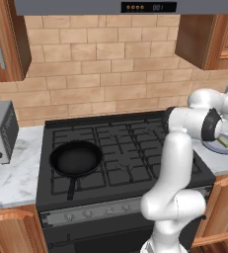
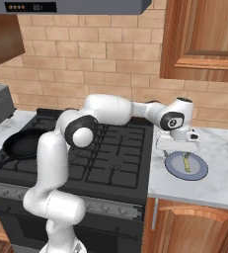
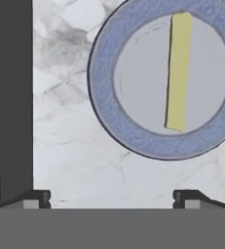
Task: Pick up the butter stick and place it in the pan. Then turn on the burner for the pan.
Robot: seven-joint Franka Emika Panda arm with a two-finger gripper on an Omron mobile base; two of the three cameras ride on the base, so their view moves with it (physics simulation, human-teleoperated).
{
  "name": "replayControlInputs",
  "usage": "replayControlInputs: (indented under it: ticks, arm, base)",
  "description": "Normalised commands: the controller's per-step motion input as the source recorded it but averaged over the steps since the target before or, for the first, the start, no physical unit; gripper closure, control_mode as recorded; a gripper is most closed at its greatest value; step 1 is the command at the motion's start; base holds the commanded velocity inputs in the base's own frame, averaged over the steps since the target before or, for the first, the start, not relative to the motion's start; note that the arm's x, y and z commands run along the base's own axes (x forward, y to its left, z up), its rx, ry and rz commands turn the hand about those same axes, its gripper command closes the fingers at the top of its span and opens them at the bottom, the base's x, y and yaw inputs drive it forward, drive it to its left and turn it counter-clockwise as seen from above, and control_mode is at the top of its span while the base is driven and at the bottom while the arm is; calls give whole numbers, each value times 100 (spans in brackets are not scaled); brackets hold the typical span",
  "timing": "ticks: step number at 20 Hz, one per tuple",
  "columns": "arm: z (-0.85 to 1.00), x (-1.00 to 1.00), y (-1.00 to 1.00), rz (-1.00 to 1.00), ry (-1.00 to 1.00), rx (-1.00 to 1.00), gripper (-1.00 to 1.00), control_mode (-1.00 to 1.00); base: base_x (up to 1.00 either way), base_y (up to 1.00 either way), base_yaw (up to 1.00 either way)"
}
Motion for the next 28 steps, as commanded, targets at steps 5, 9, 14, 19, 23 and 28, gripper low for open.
replayControlInputs:
  ticks: [5, 9, 14, 19, 23, 28]
  arm:
    - [-18, 47, -36, 0, 0, 5, -100, -100]
    - [-27, 45, -32, 0, 0, 4, -100, -100]
    - [-34, 30, -28, 0, 0, 2, -100, -100]
    - [-42, 14, -10, 0, 2, 0, -100, -100]
    - [-43, 2, 0, 0, 4, 0, -100, -100]
    - [-37, 0, 0, 0, 6, 0, -100, -100]
  base:
    - [0, 0, 0]
    - [0, 0, 0]
    - [0, 0, 0]
    - [0, 0, 0]
    - [0, 0, 0]
    - [0, 0, 0]
